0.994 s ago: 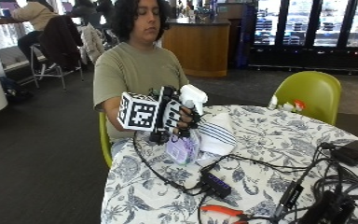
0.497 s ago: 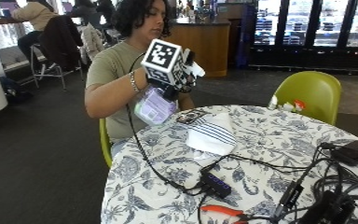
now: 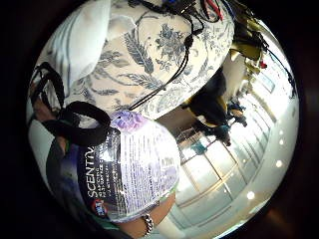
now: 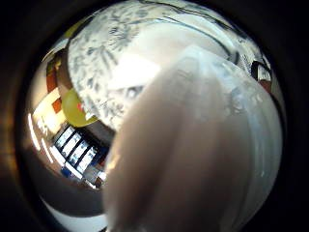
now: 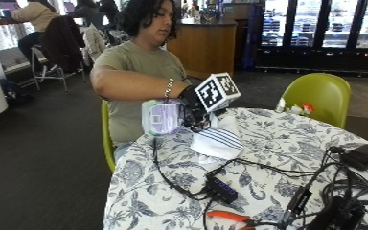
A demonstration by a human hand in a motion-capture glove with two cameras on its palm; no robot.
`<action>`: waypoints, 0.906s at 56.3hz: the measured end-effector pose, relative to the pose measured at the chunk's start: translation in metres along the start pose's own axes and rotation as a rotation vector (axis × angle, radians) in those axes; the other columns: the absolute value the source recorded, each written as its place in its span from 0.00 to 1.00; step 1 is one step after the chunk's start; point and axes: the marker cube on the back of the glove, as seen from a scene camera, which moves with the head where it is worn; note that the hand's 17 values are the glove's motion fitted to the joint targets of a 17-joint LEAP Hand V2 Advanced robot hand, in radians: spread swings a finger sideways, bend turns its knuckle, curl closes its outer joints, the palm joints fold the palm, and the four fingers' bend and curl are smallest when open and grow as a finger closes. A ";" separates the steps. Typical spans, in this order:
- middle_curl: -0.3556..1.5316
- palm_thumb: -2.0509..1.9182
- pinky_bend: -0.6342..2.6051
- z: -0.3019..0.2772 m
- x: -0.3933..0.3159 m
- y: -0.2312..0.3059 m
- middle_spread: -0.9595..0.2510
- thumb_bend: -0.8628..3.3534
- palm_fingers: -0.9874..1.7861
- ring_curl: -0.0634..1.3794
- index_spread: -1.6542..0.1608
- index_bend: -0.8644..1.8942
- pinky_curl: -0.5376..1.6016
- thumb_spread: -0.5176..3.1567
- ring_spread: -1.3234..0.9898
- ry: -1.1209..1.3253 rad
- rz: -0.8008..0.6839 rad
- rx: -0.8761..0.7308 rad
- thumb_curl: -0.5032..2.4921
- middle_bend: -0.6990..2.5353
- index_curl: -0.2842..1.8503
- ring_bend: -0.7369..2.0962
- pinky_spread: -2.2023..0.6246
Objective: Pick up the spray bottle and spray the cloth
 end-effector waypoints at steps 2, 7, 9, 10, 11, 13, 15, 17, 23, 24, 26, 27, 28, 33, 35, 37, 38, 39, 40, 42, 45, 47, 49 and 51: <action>0.48 0.76 0.31 0.005 -0.001 -0.010 0.65 0.20 0.83 0.37 0.78 0.40 0.44 0.26 0.49 0.021 0.023 -0.026 0.41 0.41 0.38 0.48 0.70; 0.48 0.76 0.31 0.019 -0.006 -0.030 0.65 0.20 0.83 0.37 0.78 0.40 0.44 0.26 0.49 0.042 0.055 -0.083 0.41 0.41 0.39 0.48 0.70; 0.48 0.76 0.31 0.022 -0.007 -0.035 0.65 0.20 0.83 0.37 0.78 0.39 0.44 0.26 0.49 0.040 0.059 -0.091 0.41 0.41 0.39 0.48 0.70; 0.48 0.76 0.31 0.022 -0.007 -0.037 0.65 0.20 0.83 0.37 0.78 0.39 0.44 0.26 0.49 0.039 0.061 -0.093 0.41 0.41 0.39 0.48 0.70; 0.48 0.76 0.31 0.023 -0.008 -0.038 0.65 0.20 0.83 0.37 0.78 0.39 0.44 0.26 0.49 0.038 0.063 -0.096 0.41 0.41 0.39 0.48 0.70; 0.48 0.76 0.31 0.025 -0.009 -0.040 0.65 0.20 0.83 0.37 0.78 0.39 0.44 0.26 0.49 0.036 0.068 -0.101 0.41 0.41 0.39 0.48 0.70; 0.48 0.76 0.31 0.025 -0.011 -0.040 0.65 0.20 0.83 0.37 0.78 0.39 0.44 0.26 0.49 0.037 0.072 -0.106 0.41 0.41 0.39 0.48 0.70; 0.48 0.76 0.31 0.023 -0.012 -0.039 0.65 0.20 0.83 0.37 0.78 0.39 0.44 0.26 0.49 0.042 0.075 -0.113 0.41 0.41 0.39 0.48 0.70; 0.48 0.76 0.31 0.009 -0.017 -0.023 0.65 0.20 0.83 0.37 0.78 0.39 0.44 0.26 0.49 0.043 0.051 -0.122 0.41 0.41 0.40 0.48 0.70; 0.48 0.76 0.31 0.004 -0.018 -0.019 0.65 0.20 0.83 0.37 0.78 0.39 0.44 0.26 0.49 0.036 0.036 -0.118 0.41 0.41 0.40 0.48 0.70; 0.48 0.76 0.31 -0.007 -0.021 -0.011 0.65 0.20 0.83 0.37 0.78 0.39 0.44 0.26 0.49 0.011 0.001 -0.102 0.42 0.41 0.40 0.48 0.70; 0.48 0.76 0.31 -0.013 -0.023 -0.007 0.65 0.20 0.83 0.37 0.78 0.39 0.44 0.26 0.49 -0.007 -0.020 -0.091 0.42 0.41 0.40 0.48 0.70; 0.48 0.76 0.31 -0.019 -0.026 -0.002 0.65 0.20 0.83 0.37 0.78 0.39 0.44 0.26 0.49 -0.031 -0.046 -0.079 0.42 0.41 0.40 0.48 0.70; 0.48 0.76 0.31 -0.059 -0.045 0.024 0.65 0.20 0.83 0.37 0.78 0.39 0.44 0.26 0.49 -0.189 -0.214 0.023 0.42 0.41 0.40 0.48 0.70; 0.48 0.76 0.31 -0.074 -0.052 0.033 0.65 0.20 0.83 0.37 0.77 0.39 0.44 0.26 0.49 -0.247 -0.273 0.072 0.42 0.41 0.40 0.48 0.70; 0.48 0.76 0.31 -0.088 -0.059 0.041 0.65 0.20 0.83 0.37 0.77 0.39 0.44 0.26 0.49 -0.298 -0.332 0.120 0.42 0.41 0.40 0.48 0.70; 0.48 0.76 0.31 -0.094 -0.063 0.045 0.65 0.20 0.83 0.37 0.77 0.39 0.44 0.26 0.49 -0.324 -0.363 0.145 0.42 0.41 0.40 0.48 0.70; 0.48 0.76 0.31 -0.101 -0.066 0.049 0.65 0.20 0.83 0.37 0.77 0.39 0.44 0.26 0.49 -0.351 -0.394 0.170 0.42 0.41 0.40 0.48 0.70; 0.48 0.76 0.31 -0.107 -0.070 0.052 0.65 0.20 0.83 0.37 0.77 0.39 0.44 0.26 0.49 -0.379 -0.424 0.195 0.42 0.41 0.41 0.47 0.70; 0.48 0.76 0.31 -0.119 -0.078 0.057 0.65 0.20 0.83 0.37 0.77 0.39 0.44 0.26 0.49 -0.440 -0.483 0.248 0.42 0.41 0.41 0.47 0.70; 0.48 0.76 0.31 -0.133 -0.093 0.060 0.65 0.20 0.83 0.37 0.77 0.39 0.44 0.26 0.49 -0.536 -0.570 0.328 0.42 0.41 0.41 0.47 0.70; 0.47 0.76 0.31 -0.142 -0.107 0.060 0.65 0.20 0.83 0.37 0.77 0.39 0.44 0.26 0.49 -0.603 -0.629 0.385 0.42 0.41 0.41 0.47 0.70; 0.48 0.76 0.31 -0.149 -0.121 0.058 0.65 0.20 0.83 0.37 0.77 0.39 0.44 0.26 0.49 -0.669 -0.688 0.441 0.42 0.41 0.41 0.47 0.70; 0.48 0.76 0.31 -0.155 -0.135 0.055 0.65 0.20 0.83 0.37 0.77 0.39 0.44 0.26 0.49 -0.730 -0.749 0.489 0.42 0.41 0.41 0.47 0.70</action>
